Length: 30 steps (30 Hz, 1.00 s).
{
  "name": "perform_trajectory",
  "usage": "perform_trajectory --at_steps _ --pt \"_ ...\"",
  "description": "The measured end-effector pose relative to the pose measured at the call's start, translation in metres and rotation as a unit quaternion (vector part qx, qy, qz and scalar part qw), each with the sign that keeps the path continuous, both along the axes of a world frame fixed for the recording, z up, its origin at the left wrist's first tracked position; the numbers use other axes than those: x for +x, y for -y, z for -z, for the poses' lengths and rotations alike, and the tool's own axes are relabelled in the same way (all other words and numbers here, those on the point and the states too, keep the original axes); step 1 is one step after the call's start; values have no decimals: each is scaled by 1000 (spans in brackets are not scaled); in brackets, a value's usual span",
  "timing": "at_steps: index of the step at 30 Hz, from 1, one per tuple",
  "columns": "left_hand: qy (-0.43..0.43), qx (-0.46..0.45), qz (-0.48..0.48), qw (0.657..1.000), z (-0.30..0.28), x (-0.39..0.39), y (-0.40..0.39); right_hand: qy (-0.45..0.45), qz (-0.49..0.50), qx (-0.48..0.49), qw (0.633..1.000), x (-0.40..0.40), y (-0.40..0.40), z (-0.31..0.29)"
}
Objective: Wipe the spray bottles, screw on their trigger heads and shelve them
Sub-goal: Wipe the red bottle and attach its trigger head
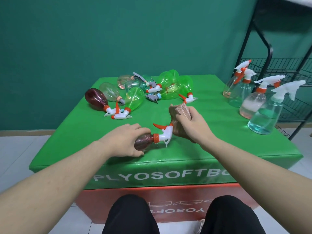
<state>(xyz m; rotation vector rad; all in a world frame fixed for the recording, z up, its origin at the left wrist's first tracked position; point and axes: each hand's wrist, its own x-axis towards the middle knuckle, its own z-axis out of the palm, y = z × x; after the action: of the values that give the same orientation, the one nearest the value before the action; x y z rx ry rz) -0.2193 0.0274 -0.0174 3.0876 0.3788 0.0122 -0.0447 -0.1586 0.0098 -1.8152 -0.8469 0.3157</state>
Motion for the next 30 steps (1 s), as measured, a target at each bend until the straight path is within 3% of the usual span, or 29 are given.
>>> perform_trajectory --at_steps 4,8,12,18,24,30 --pt "43 -16 -1 999 6 -3 -2 116 -106 -78 984 3 -4 8" --pt "63 -25 -2 998 7 -3 -2 292 -242 -183 907 12 -2 23" --pt "69 -26 -5 997 9 -2 -1 373 -247 -276 850 18 -9 20" --pt "77 -12 -8 997 11 -3 0 415 -278 -356 790 11 -35 9" --pt "88 -11 -12 996 13 -5 2 397 -304 -363 786 6 -58 8" --pt "92 -35 -20 995 10 -5 -1 430 -289 -358 777 14 -29 1"
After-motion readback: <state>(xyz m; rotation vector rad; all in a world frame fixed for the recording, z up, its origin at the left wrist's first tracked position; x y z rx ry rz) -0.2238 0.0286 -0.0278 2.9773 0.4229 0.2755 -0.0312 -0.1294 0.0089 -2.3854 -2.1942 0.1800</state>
